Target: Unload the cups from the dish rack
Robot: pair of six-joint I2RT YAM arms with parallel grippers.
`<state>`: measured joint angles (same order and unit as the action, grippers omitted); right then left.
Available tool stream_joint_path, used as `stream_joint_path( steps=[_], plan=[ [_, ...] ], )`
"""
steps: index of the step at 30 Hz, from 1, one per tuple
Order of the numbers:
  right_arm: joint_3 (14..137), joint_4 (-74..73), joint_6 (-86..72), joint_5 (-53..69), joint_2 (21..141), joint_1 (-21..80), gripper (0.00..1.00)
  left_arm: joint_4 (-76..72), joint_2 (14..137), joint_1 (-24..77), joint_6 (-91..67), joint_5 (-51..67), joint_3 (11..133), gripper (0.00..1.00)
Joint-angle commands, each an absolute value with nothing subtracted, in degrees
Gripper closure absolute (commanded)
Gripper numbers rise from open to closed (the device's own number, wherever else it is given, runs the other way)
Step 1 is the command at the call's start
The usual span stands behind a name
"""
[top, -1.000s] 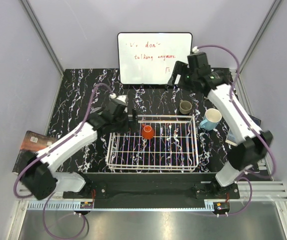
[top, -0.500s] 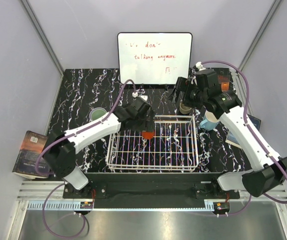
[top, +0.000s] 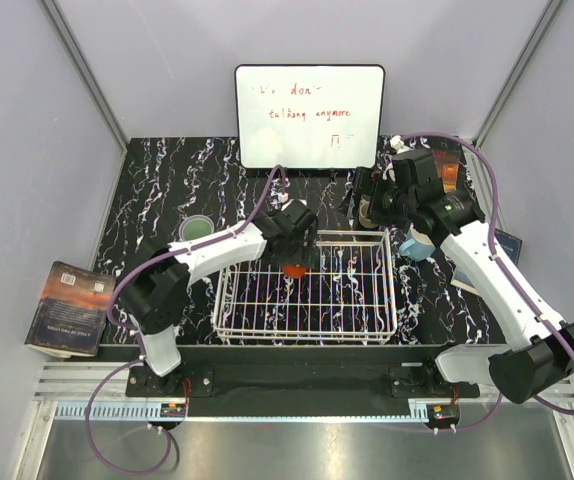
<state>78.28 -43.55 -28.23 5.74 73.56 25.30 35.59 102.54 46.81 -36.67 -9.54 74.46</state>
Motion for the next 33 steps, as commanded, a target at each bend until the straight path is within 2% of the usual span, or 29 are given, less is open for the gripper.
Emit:
stream_joint_path(
  steps=[1,4,5,7,8,16,18,23,25,26,29,33],
  plan=[
    [77.7,-41.7,-26.9,7.1,71.1,25.8,0.01,31.8,101.6,47.0,-37.5,-9.8,74.3,0.37],
    [76.6,-41.3,-27.2,7.4,70.4,25.8,0.01,31.6,100.5,47.2,-37.5,-10.5,73.7,0.53],
    [76.1,-41.2,-27.2,7.4,70.1,25.8,0.01,31.6,100.3,47.2,-37.4,-10.8,73.5,0.67],
    [75.6,-41.0,-27.3,6.8,69.5,25.8,0.01,31.6,99.1,47.5,-36.8,-11.2,73.1,0.84],
    [75.2,-41.0,-27.3,6.6,69.0,25.8,0.01,31.8,98.5,47.5,-36.8,-11.2,73.0,1.00],
    [75.8,-41.1,-29.4,3.2,66.7,25.8,0.00,30.8,85.8,46.3,-36.8,-7.8,71.9,1.00],
    [75.9,-40.9,-31.7,3.3,66.5,25.7,0.00,26.7,81.8,44.0,-37.4,1.5,68.9,1.00],
    [73.3,-35.7,-38.3,11.7,65.8,25.5,0.00,2.2,70.3,39.7,-45.5,24.5,58.8,1.00],
    [68.5,-28.7,-43.0,13.4,63.6,25.4,0.03,-5.1,68.6,39.1,-47.4,28.5,56.0,1.00],
    [66.7,-22.8,-45.5,14.1,60.8,25.5,0.10,-7.4,67.4,38.9,-49.0,32.1,55.2,1.00],
    [63.5,-16.4,-47.7,19.5,58.2,25.5,0.21,-14.7,65.6,38.8,-51.3,36.7,51.8,1.00],
    [61.4,-9.9,-51.7,27.3,58.2,25.5,0.27,-22.5,65.6,38.6,-53.9,40.6,49.8,1.00]
  ],
)
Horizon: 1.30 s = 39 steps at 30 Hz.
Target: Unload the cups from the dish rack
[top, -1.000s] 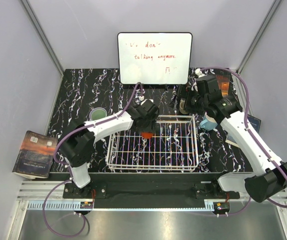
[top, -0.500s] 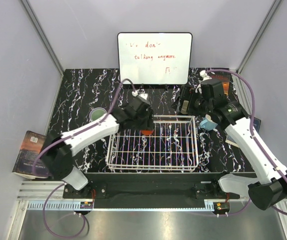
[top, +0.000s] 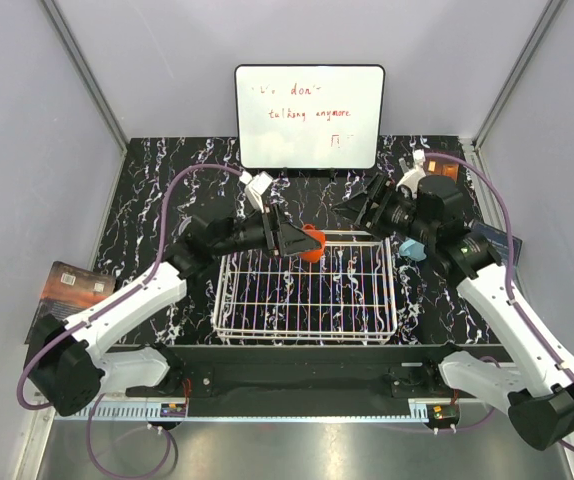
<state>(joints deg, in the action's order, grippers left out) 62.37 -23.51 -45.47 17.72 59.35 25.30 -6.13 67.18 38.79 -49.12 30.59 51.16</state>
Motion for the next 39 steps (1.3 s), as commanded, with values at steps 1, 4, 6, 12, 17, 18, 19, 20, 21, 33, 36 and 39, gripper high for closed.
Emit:
stream_joint_path(
  steps=[1,4,6,12,17,18,19,20,21,33,36,39],
  plan=[
    [60.8,-8.8,-52.4,28.1,58.0,25.5,0.27,-23.3,65.7,38.6,-54.2,40.9,49.5,1.00],
    [59.7,-5.0,-54.8,30.7,57.6,25.5,0.27,-25.8,65.9,38.6,-55.2,41.6,48.3,1.00],
    [59.3,-3.0,-56.6,32.8,57.3,25.5,0.26,-26.0,66.3,38.6,-55.1,41.6,48.3,1.00],
    [59.0,-2.2,-58.0,34.8,56.1,25.5,0.26,-24.8,66.8,38.7,-54.3,38.9,48.6,1.00],
    [59.2,-3.0,-58.5,36.2,55.2,25.5,0.26,-21.3,67.8,38.5,-51.2,34.9,51.0,1.00],
    [59.2,-3.0,-58.6,36.8,55.3,25.5,0.26,-21.3,68.1,38.4,-51.2,34.7,51.4,1.00],
    [59.2,-3.1,-58.5,37.1,55.3,25.5,0.26,-21.4,68.6,38.4,-51.1,34.5,51.6,1.00],
    [59.2,-3.2,-58.7,37.4,55.2,25.5,0.26,-21.5,68.9,38.4,-50.9,33.7,51.9,1.00],
    [59.0,-3.3,-58.7,37.6,55.1,25.5,0.26,-21.4,69.3,38.4,-50.7,33.3,52.3,1.00],
    [57.2,-4.0,-57.8,38.6,55.1,25.4,0.26,-19.9,72.6,37.7,-47.6,30.1,58.2,1.00],
    [57.7,-4.0,-57.4,38.9,56.2,25.6,0.26,-21.6,73.5,37.6,-48.9,31.4,58.4,1.00],
    [58.2,-4.0,-56.8,39.0,57.3,25.5,0.26,-22.6,73.2,37.7,-49.7,31.6,57.4,1.00]
  ],
)
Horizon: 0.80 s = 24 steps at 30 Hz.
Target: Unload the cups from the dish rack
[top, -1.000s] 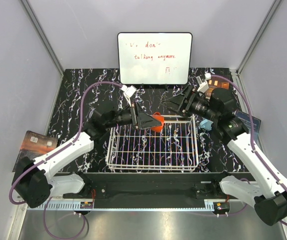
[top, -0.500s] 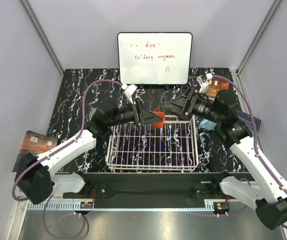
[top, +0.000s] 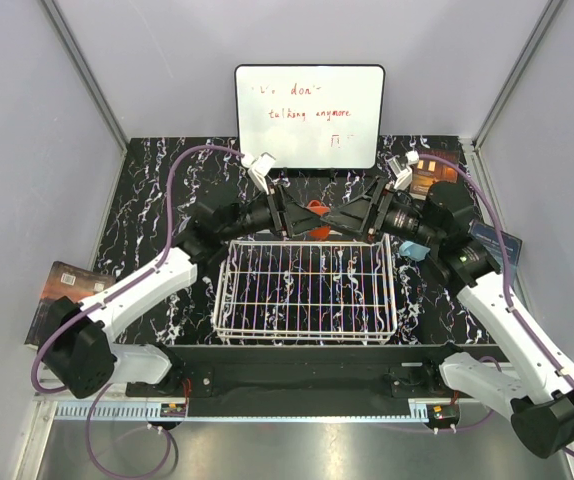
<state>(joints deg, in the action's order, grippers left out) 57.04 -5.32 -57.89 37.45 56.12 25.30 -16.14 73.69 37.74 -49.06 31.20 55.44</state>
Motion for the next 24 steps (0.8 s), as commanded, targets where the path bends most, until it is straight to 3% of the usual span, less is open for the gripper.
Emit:
stream_joint_path(
  steps=[1,9,15,24],
  plan=[
    [58.4,-3.9,-56.5,38.9,57.4,25.4,0.26,-22.7,73.0,37.7,-49.7,31.5,57.0,1.00],
    [66.6,-14.7,-46.7,33.9,57.6,25.5,0.25,-17.7,69.5,36.8,-46.2,28.6,56.5,1.00],
    [66.5,-14.9,-46.9,35.2,58.3,25.5,0.24,-31.7,69.3,30.4,-56.4,37.9,52.3,1.00],
    [65.3,-9.0,-50.2,37.8,59.5,25.5,0.24,-49.9,73.0,30.3,-70.3,47.1,49.0,1.00]
  ],
)
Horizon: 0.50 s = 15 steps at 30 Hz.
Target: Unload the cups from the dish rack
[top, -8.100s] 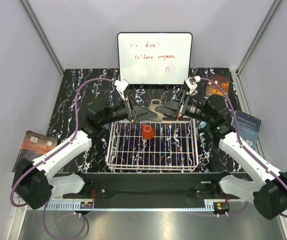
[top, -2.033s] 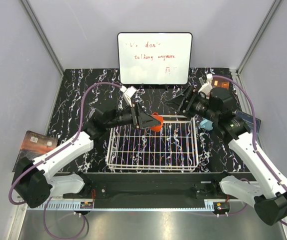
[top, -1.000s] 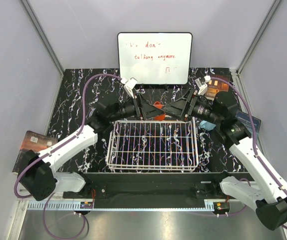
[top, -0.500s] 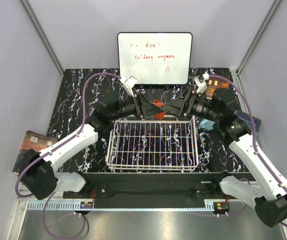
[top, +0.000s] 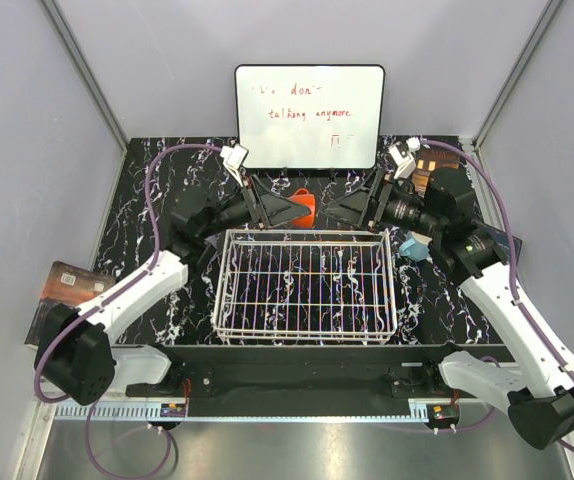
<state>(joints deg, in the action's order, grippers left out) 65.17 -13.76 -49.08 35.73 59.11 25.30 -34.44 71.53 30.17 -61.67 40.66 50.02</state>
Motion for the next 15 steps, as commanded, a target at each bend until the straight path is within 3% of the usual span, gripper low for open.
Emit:
stream_joint_path(
  steps=[1,15],
  plan=[
    [65.2,-8.5,-50.4,37.8,59.5,25.5,0.25,-54.1,74.3,30.3,-71.9,47.8,49.0,1.00],
    [65.0,-2.4,-54.0,40.5,62.8,25.5,0.27,-56.7,75.6,31.3,-73.7,49.4,47.1,1.00]
  ],
)
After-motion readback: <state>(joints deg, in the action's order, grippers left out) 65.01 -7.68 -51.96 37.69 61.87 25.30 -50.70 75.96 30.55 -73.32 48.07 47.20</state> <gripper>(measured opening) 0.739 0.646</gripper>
